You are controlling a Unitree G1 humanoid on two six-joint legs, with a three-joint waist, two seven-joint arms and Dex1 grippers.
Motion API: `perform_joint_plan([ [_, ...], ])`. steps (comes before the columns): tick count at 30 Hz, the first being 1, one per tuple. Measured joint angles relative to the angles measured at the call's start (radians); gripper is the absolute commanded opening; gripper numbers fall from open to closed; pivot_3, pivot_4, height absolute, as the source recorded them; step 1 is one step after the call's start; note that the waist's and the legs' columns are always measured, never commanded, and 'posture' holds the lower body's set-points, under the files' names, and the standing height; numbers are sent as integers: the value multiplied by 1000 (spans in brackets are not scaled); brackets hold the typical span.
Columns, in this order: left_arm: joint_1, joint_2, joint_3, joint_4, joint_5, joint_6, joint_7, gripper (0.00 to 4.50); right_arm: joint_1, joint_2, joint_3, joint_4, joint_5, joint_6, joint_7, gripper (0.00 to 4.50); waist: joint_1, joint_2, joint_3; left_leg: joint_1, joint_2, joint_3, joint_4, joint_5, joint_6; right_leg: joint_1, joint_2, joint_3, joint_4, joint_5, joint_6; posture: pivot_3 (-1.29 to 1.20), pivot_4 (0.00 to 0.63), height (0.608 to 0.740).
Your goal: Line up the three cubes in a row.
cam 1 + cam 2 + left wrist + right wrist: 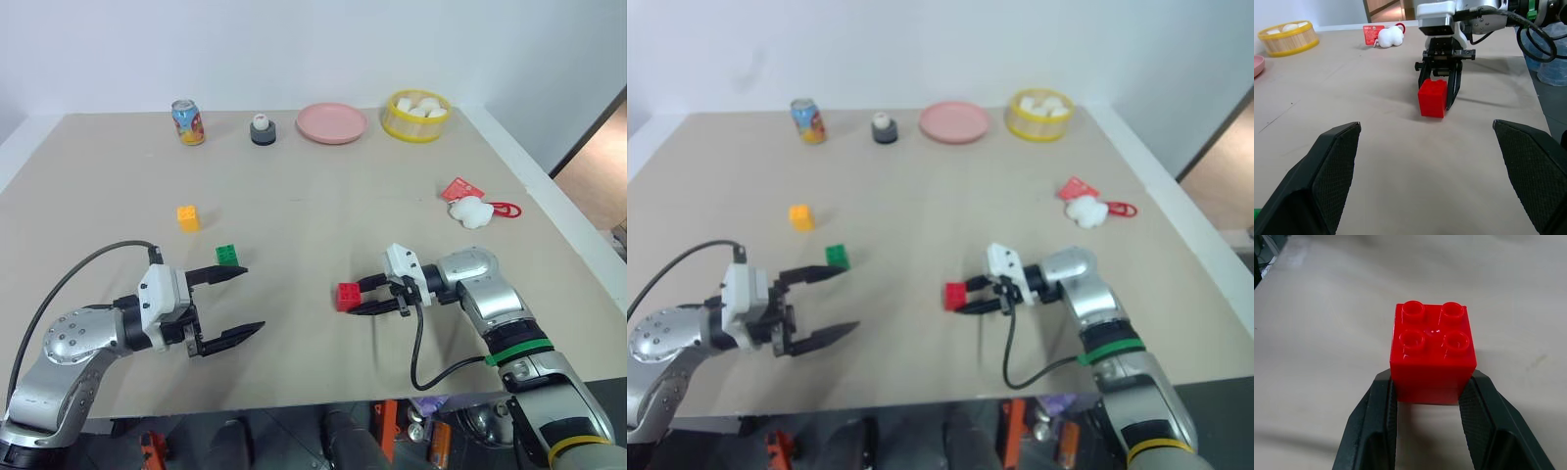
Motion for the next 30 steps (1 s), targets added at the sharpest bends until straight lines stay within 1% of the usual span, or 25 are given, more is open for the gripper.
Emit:
perform_joint_plan([
  [8,-7,0,0,0,0,7,17,4500,-23,10,1,48,-27,-44,7,1207,0,0,0,0,0,0,1,0,0,1,0,0,0,0,0,0,150,740],
  [9,-9,0,0,0,0,7,18,4500,-26,11,2,53,-28,-48,9,2007,0,0,0,0,0,0,1,0,0,1,0,0,0,1,0,0,150,740],
  [11,-13,0,0,0,0,7,21,4500,-28,12,3,58,-34,-55,12,2467,0,0,0,1,0,0,1,0,0,1,0,0,0,1,0,0,150,740],
  [12,-15,0,0,0,0,7,23,4500,-29,12,5,64,-34,-55,19,2873,0,0,0,1,0,0,1,0,0,1,0,0,0,1,0,0,150,740],
  [16,-24,0,0,0,0,7,32,4500,-29,11,12,65,-33,-53,29,4214,-1,0,0,3,0,0,1,0,0,3,0,0,0,2,0,0,150,740],
  [17,-25,0,-1,0,0,7,33,4500,-29,11,15,65,-34,-53,29,4456,-1,0,0,5,0,0,1,1,0,4,0,0,0,3,0,0,150,740],
  [21,-38,-2,-4,0,1,7,33,4500,-37,-15,29,63,-42,-24,29,4456,-4,0,0,11,0,0,2,1,-1,10,-1,0,0,3,-1,0,150,740],
  [26,-36,-3,1,2,-1,7,34,4500,-58,-133,30,63,-54,19,37,4456,1,0,1,10,-3,2,6,1,-2,12,-5,0,-1,2,0,0,150,740],
  [29,17,2,56,3,-25,30,43,4500,-84,-228,-7,75,-51,34,38,4456,-3,-1,2,10,-3,5,4,0,-2,11,-7,1,-1,0,1,0,150,740],
  [30,31,5,67,5,-26,36,46,4500,-91,-245,-16,78,-50,36,38,4456,-5,-1,2,10,-3,5,3,0,-2,10,-7,1,-1,0,1,0,150,740],
])
